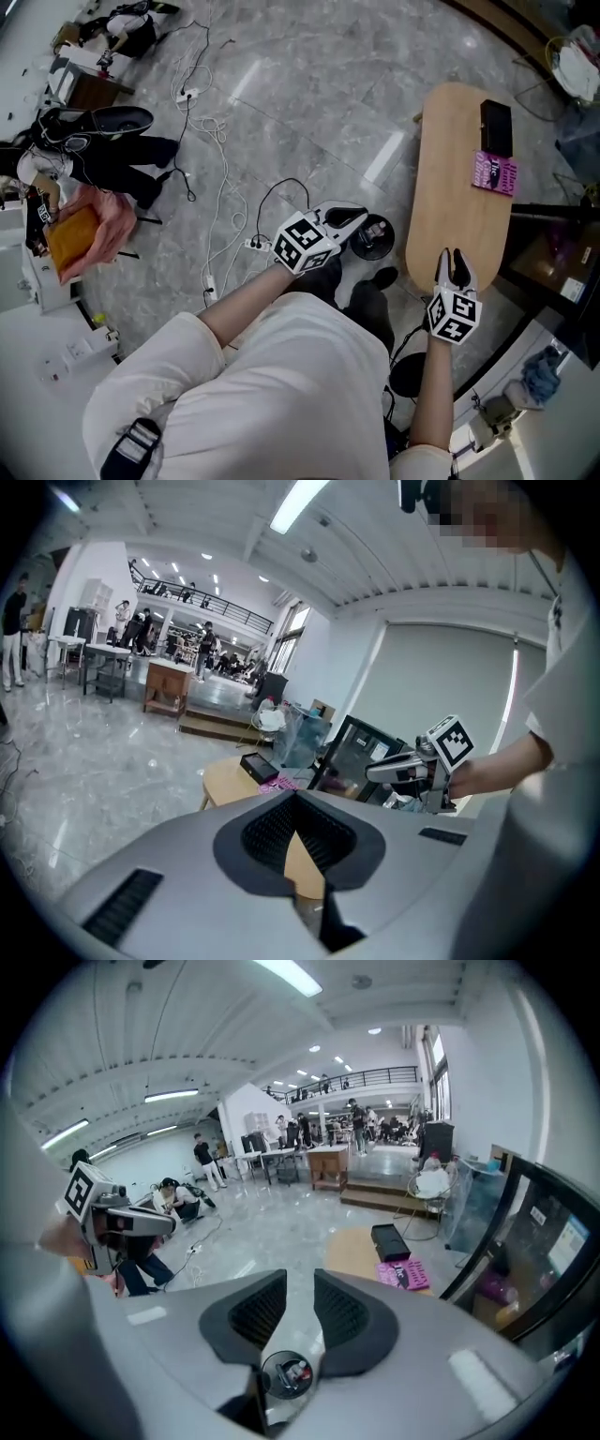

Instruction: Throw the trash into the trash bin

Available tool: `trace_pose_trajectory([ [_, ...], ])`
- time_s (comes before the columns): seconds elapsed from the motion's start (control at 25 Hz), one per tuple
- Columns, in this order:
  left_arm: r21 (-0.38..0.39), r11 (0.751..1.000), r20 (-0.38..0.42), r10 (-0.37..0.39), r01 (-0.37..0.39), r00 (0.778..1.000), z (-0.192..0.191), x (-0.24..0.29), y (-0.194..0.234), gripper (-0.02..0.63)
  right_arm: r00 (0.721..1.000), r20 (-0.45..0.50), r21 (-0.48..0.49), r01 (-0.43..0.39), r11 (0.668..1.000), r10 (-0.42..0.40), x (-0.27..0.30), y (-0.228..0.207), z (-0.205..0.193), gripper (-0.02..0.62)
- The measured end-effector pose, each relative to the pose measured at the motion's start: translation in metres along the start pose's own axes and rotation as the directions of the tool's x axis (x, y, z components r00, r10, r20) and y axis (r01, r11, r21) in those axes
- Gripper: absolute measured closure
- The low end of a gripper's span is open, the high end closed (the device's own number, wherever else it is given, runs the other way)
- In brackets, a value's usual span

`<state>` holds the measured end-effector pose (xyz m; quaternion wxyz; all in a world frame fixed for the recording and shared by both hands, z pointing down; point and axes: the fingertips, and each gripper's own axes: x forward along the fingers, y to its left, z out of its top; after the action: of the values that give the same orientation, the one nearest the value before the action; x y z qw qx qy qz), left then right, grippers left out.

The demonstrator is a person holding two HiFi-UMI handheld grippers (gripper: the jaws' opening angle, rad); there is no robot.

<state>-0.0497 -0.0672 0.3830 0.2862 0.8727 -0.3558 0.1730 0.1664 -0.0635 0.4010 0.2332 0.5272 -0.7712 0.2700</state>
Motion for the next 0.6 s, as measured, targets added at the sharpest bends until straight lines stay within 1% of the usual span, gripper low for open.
trace_pose_trajectory([
  [0.2,0.038,0.999,0.072,-0.004,0.001,0.997,0.048,-0.026,-0.017,0.600,0.989,0.142,-0.008,0.050,0.999,-0.048,-0.052,-0.009,0.054,0.551],
  [0.32,0.053,0.999,0.112,-0.002,-0.004,0.994,0.070,-0.041,-0.024,0.600,0.976,0.210,-0.017,0.063,0.998,-0.058,-0.078,-0.010,0.076,0.563],
  [0.44,0.068,0.998,0.134,-0.001,-0.008,0.991,0.086,-0.059,-0.035,0.600,0.961,0.267,-0.022,0.077,0.997,-0.068,-0.108,-0.008,0.095,0.569],
  [0.6,0.113,0.994,0.181,-0.018,-0.002,0.983,0.116,-0.077,-0.048,0.600,0.935,0.347,-0.031,0.096,0.995,-0.079,-0.137,-0.010,0.121,0.584],
])
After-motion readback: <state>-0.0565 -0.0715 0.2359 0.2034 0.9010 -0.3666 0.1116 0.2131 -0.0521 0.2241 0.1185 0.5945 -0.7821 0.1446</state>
